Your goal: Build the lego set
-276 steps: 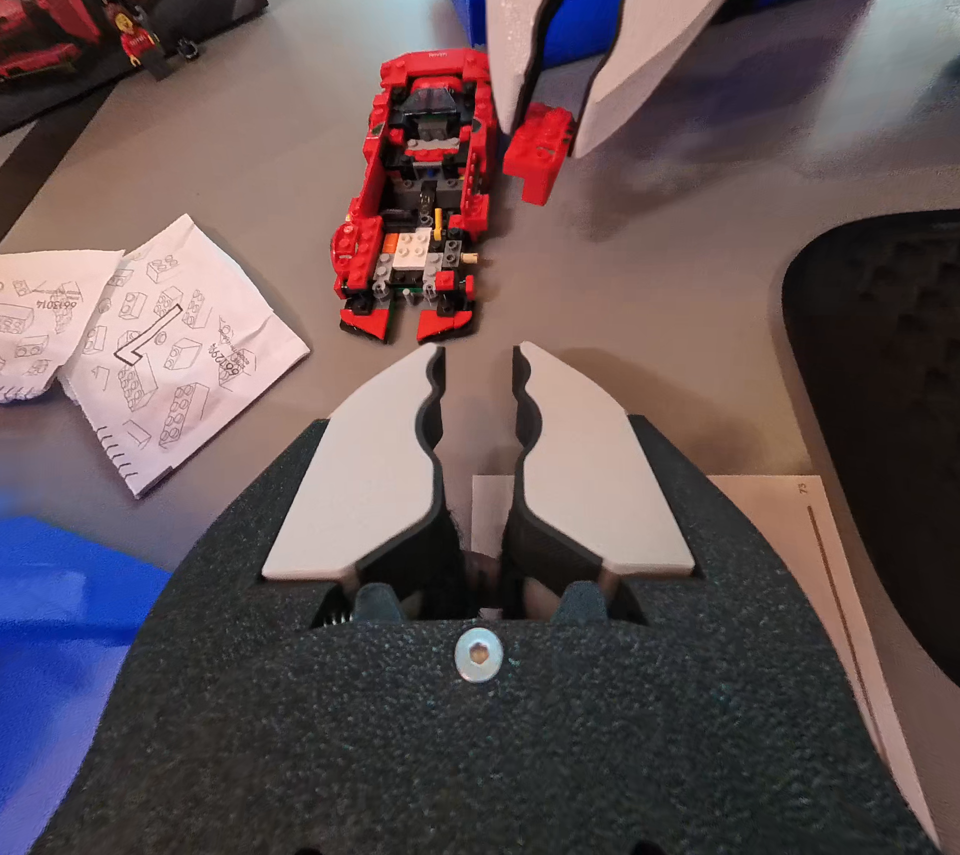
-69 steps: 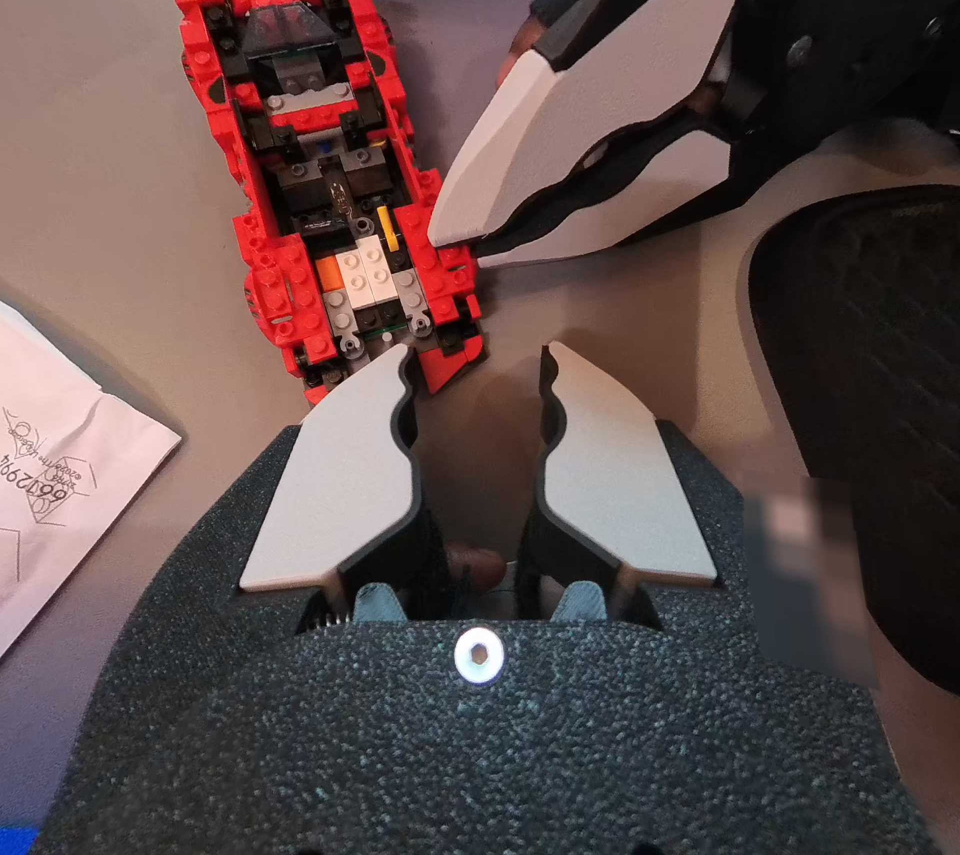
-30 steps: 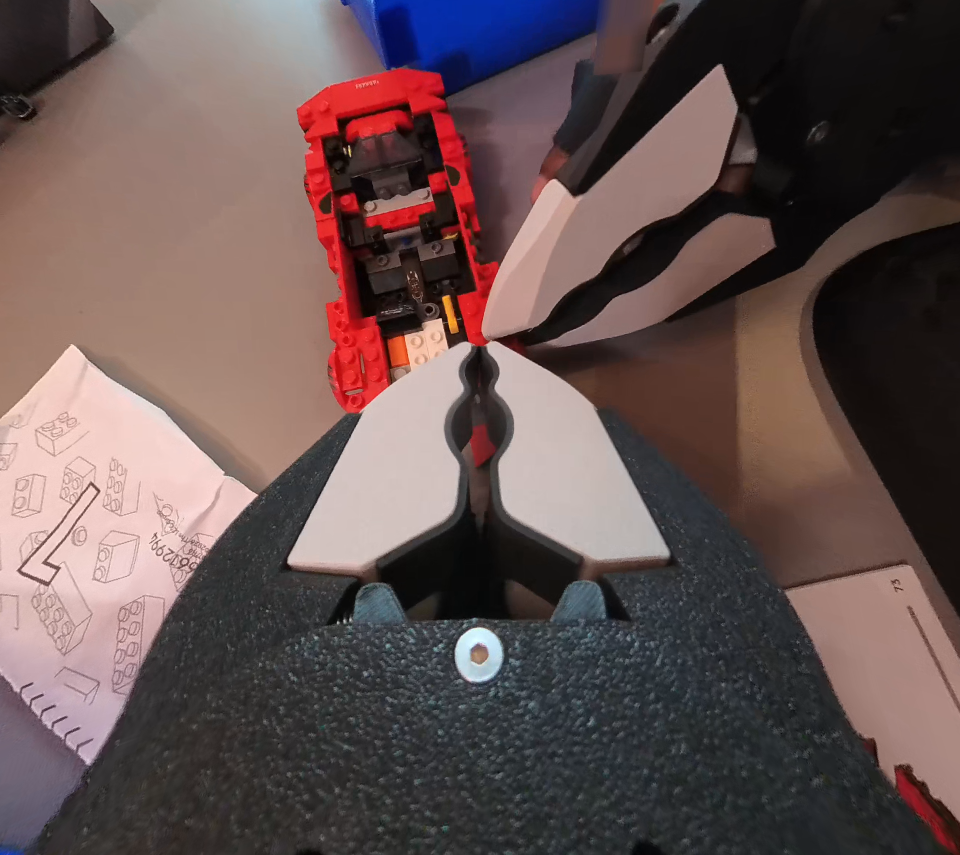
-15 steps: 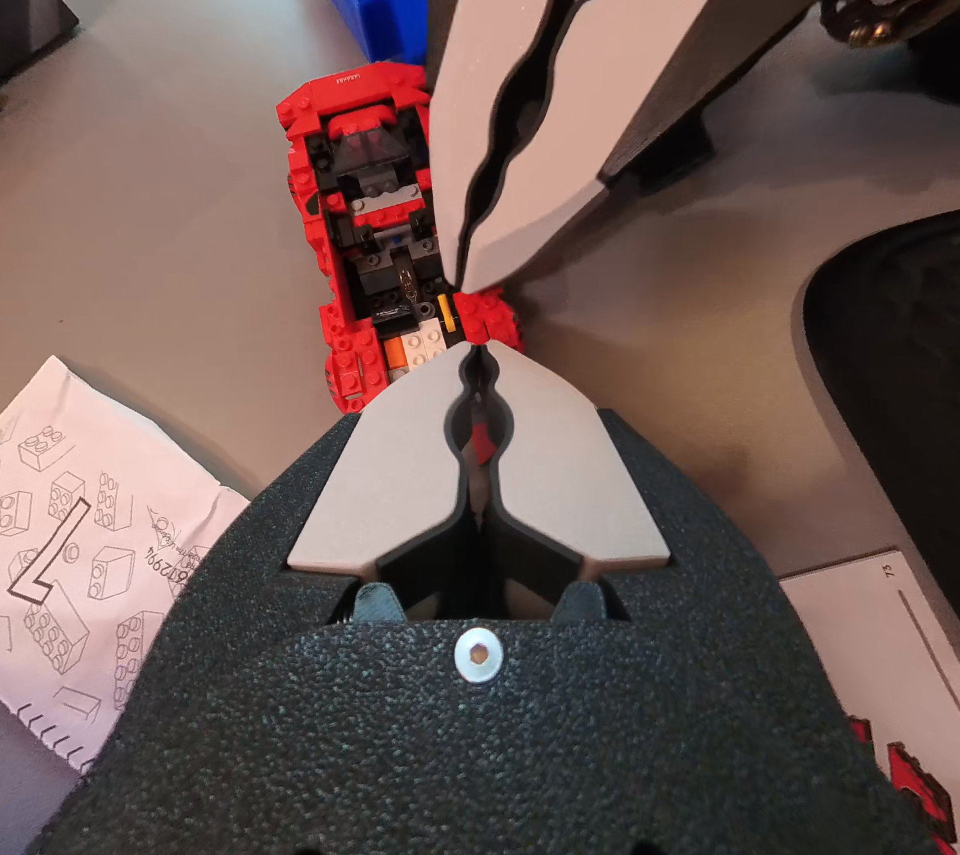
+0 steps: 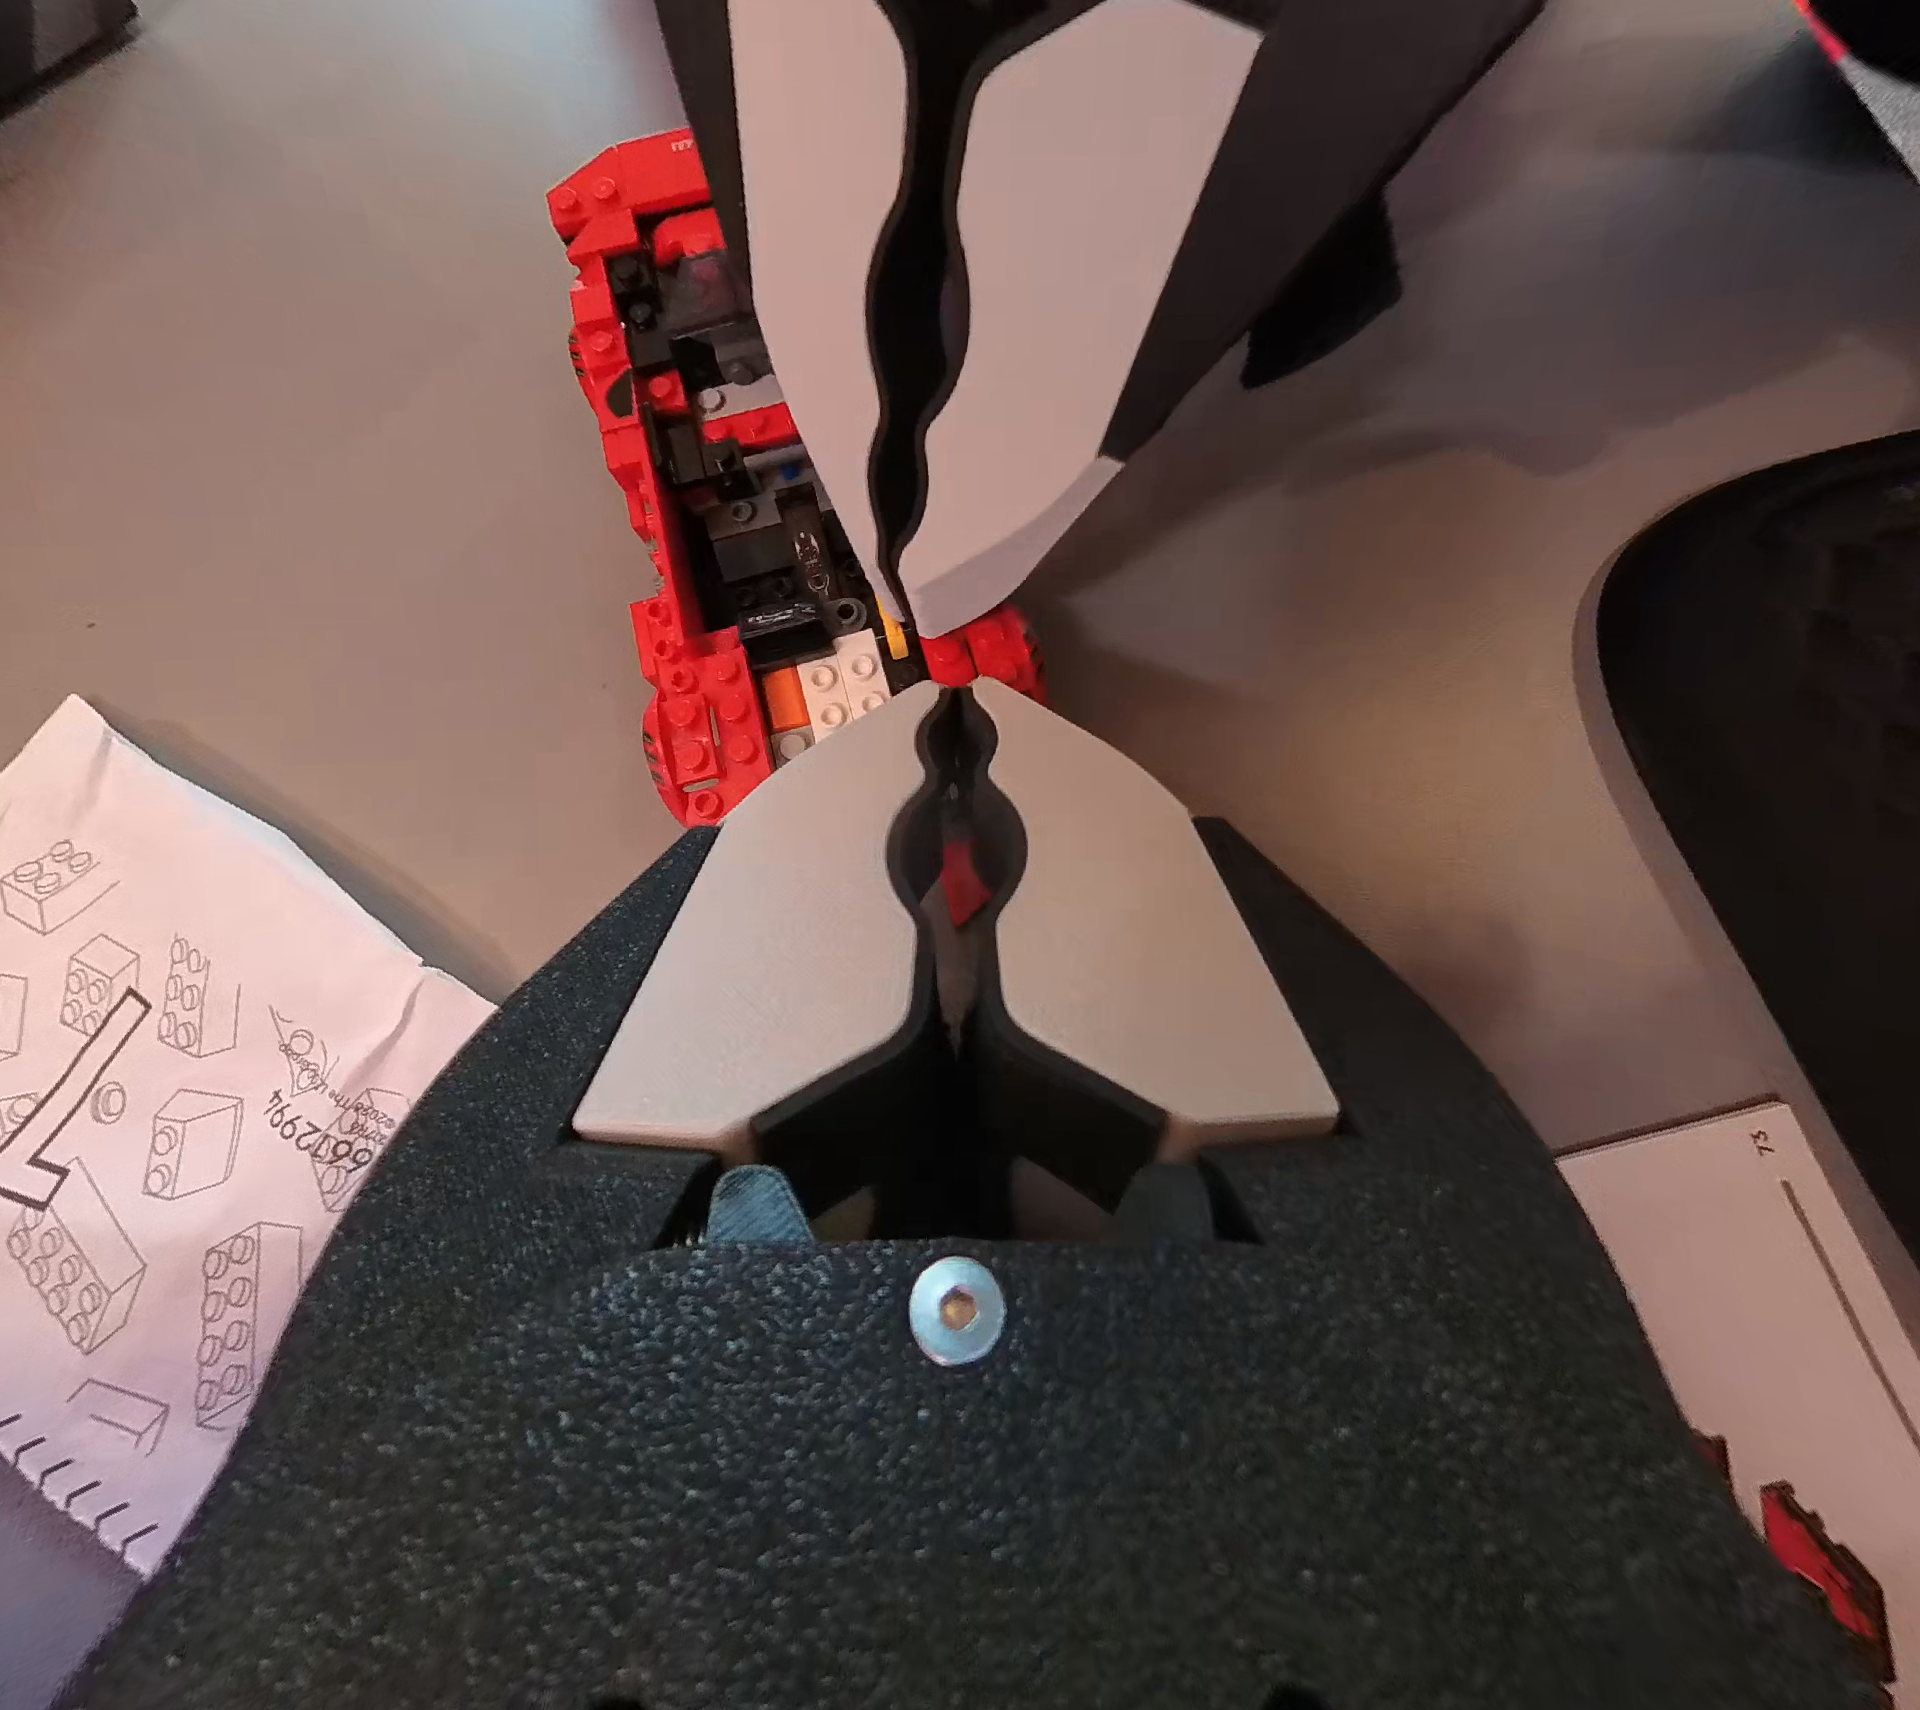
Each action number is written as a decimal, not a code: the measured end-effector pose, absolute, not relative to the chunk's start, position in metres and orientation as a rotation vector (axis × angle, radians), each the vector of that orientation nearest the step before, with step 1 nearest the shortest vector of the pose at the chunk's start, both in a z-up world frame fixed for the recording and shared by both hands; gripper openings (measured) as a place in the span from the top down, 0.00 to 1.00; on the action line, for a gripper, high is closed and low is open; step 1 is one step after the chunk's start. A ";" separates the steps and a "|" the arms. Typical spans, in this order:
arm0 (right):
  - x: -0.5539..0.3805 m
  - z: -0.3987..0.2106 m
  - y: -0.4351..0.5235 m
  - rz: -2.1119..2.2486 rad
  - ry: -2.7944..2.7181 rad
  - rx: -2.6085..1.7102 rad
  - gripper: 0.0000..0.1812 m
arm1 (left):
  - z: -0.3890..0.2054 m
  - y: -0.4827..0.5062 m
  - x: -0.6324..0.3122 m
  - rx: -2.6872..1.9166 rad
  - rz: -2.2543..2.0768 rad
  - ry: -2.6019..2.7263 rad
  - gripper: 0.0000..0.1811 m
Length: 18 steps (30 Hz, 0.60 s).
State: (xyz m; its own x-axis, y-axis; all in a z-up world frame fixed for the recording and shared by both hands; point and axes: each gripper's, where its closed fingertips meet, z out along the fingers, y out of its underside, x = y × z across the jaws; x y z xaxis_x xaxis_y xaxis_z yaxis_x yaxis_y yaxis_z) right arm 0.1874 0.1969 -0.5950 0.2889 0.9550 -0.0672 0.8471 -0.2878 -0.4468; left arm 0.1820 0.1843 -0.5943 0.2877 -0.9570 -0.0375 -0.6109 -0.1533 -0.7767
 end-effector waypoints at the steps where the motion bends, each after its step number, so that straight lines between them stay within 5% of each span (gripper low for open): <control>1: 0.186 -0.595 0.197 0.447 -1.641 -2.231 1.00 | -0.594 0.184 0.182 -1.855 -0.628 1.405 1.00; 18: 0.186 -0.596 0.198 0.317 -1.667 -2.151 1.00 | -0.595 0.184 0.181 -1.848 -0.605 1.406 1.00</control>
